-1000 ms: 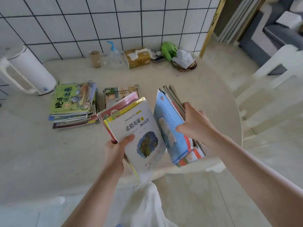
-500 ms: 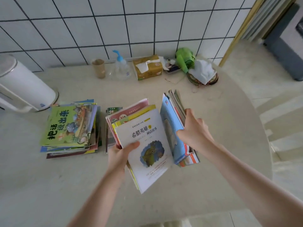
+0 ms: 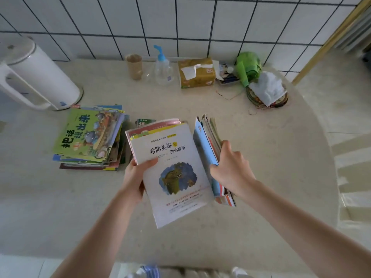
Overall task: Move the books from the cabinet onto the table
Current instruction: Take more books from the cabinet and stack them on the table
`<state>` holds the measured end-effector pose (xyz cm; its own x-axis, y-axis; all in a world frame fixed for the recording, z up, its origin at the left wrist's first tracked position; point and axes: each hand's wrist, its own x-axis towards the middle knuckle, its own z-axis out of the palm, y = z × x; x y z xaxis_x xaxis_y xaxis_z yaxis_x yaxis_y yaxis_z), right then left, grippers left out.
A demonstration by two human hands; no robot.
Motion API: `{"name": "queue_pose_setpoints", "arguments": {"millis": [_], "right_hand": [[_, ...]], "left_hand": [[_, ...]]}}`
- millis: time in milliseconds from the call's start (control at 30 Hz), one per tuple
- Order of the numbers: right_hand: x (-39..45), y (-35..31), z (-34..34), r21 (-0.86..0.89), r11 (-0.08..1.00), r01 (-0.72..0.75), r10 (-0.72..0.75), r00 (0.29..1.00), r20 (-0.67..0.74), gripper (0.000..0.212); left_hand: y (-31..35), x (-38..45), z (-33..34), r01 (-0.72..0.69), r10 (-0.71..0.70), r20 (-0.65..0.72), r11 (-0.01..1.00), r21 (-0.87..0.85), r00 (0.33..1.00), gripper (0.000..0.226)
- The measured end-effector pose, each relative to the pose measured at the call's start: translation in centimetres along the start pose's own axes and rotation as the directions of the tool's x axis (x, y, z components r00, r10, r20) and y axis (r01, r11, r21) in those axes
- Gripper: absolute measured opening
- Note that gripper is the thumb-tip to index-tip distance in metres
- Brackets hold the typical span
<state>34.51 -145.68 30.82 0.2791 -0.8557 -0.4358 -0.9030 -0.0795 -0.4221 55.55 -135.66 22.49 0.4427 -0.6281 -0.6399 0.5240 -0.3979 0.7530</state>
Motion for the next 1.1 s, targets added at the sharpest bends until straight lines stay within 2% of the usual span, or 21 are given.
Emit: {"name": "queue_pose_setpoints", "arguments": {"millis": [133, 233, 367, 533, 800, 1033, 1100], "right_hand": [[0.2, 0.0, -0.3, -0.010, 1.000, 0.008, -0.008, 1.000, 0.006, 0.019], [0.4, 0.0, -0.4, -0.032, 0.999, -0.002, 0.002, 1.000, 0.016, 0.020], [1.0, -0.1, -1.0, -0.026, 0.999, -0.040, 0.041, 0.999, 0.022, 0.019], [2.3, -0.9, -2.0, 0.000, 0.996, -0.085, 0.085, 0.996, -0.020, 0.022], [3.2, -1.5, -2.0, -0.005, 0.995, -0.102, 0.101, 0.994, -0.047, 0.020], [3.2, -2.0, -1.4, -0.004, 0.993, -0.117, 0.116, 0.992, -0.044, 0.020], [3.2, -2.1, -1.2, -0.006, 0.994, -0.107, 0.107, 0.993, -0.039, 0.020]], "left_hand": [[1.3, 1.3, -1.3, 0.074, -0.076, 0.054, 0.996, 0.044, 0.996, 0.050], [3.3, 2.7, -1.9, 0.077, -0.090, 0.103, 0.990, 0.118, 0.991, 0.036], [6.1, 5.6, -2.0, 0.070, -0.114, 0.191, 0.972, 0.222, 0.975, 0.037], [7.8, 9.1, -0.7, 0.070, -0.145, 0.203, 0.939, 0.337, 0.968, 0.025], [7.9, 12.0, -0.3, 0.134, -0.248, 0.298, 0.926, 0.353, 0.922, 0.022], [7.1, 13.9, -3.2, 0.201, -0.282, 0.162, 0.899, 0.388, 0.946, 0.034], [7.2, 14.3, -2.9, 0.178, -0.253, 0.136, 0.894, 0.411, 0.958, 0.036]]}}
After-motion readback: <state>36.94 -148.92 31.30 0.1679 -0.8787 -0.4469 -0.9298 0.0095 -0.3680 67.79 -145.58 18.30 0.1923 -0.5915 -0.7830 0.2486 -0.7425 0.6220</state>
